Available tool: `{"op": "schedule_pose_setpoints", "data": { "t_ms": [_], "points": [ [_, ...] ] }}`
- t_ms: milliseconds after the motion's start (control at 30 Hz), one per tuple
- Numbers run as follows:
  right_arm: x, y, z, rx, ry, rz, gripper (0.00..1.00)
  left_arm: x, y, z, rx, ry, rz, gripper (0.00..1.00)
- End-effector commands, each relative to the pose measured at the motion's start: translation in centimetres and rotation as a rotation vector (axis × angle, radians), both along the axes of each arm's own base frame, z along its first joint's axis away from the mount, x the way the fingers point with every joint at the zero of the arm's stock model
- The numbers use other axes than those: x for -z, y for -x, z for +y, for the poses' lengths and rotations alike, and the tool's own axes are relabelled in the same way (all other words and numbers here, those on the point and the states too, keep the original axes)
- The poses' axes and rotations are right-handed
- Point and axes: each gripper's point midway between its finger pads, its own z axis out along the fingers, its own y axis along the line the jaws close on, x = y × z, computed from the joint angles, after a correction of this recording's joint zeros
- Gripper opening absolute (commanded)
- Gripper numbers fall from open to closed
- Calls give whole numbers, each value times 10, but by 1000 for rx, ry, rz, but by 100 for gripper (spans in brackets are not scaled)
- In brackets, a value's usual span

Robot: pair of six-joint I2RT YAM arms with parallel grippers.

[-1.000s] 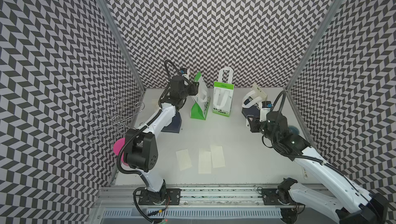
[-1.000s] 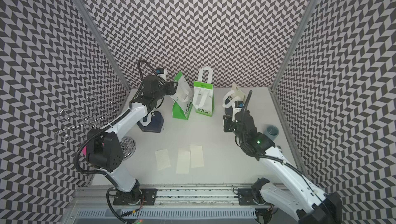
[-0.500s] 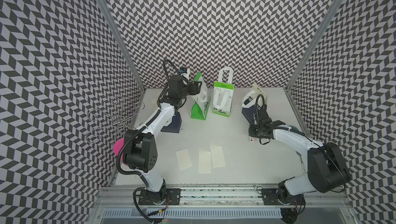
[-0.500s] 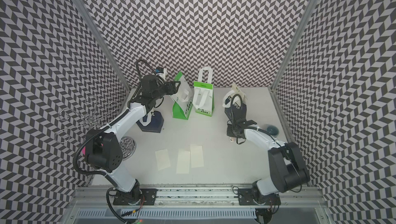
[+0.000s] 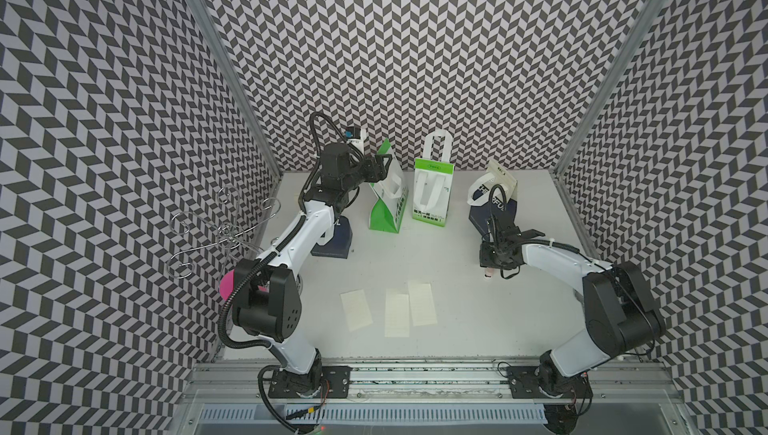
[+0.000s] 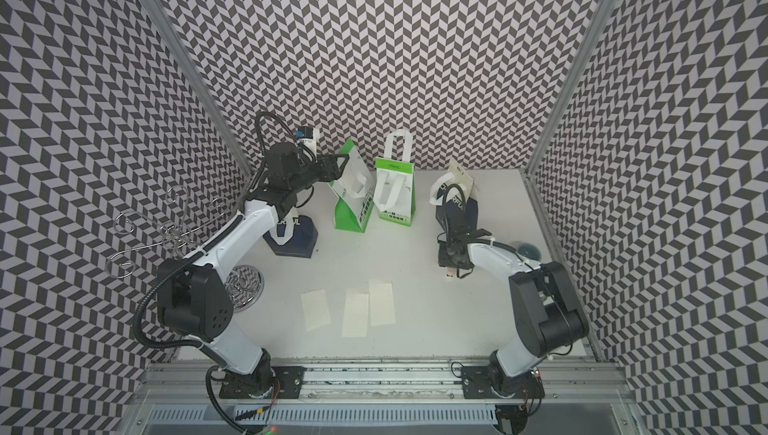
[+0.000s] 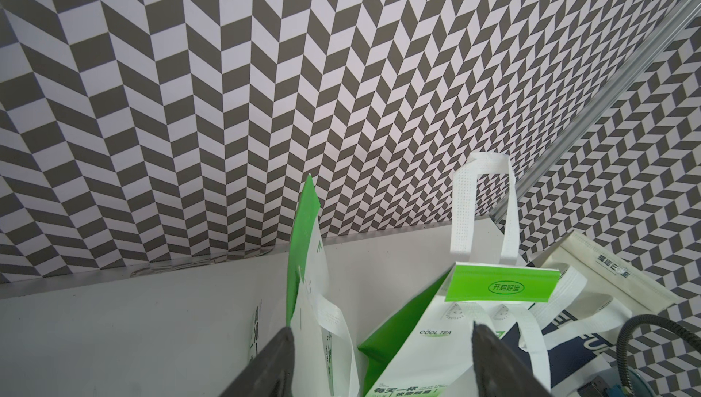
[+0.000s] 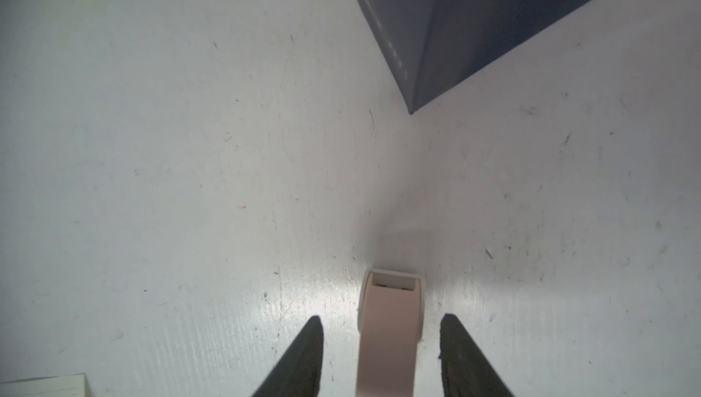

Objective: Staple the receipts to the bags
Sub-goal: Place the stapler at the center of the board, then pick up the takeout bag from the center of the board.

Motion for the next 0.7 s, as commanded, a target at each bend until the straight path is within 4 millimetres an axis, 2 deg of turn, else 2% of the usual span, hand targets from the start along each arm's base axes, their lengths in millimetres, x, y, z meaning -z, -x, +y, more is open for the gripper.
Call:
{"op": "schedule_pose_setpoints", "data": {
  "t_ms": [0,133,333,467,567,667],
  "points": [
    [-29,-12,10,-9,-53,-79,56,-29,9,8,9,34,-60,75],
    [-90,-12,30,-55,-142,-231,64,-37,15,9,20,59,-73,76],
    [-216,3,78,-179,-298,-566,74,-47,25,4,62,97,-81,76],
    [-296,-6,99,-267,-384,-844,75,-56,42,3,86,119,-94,77],
    [-324,-30,116,-343,-375,-945,76,-61,65,1,117,152,-91,77],
    [-329,-69,125,-364,-356,-955,77,-62,96,1,147,176,-97,79]
  ]
}}
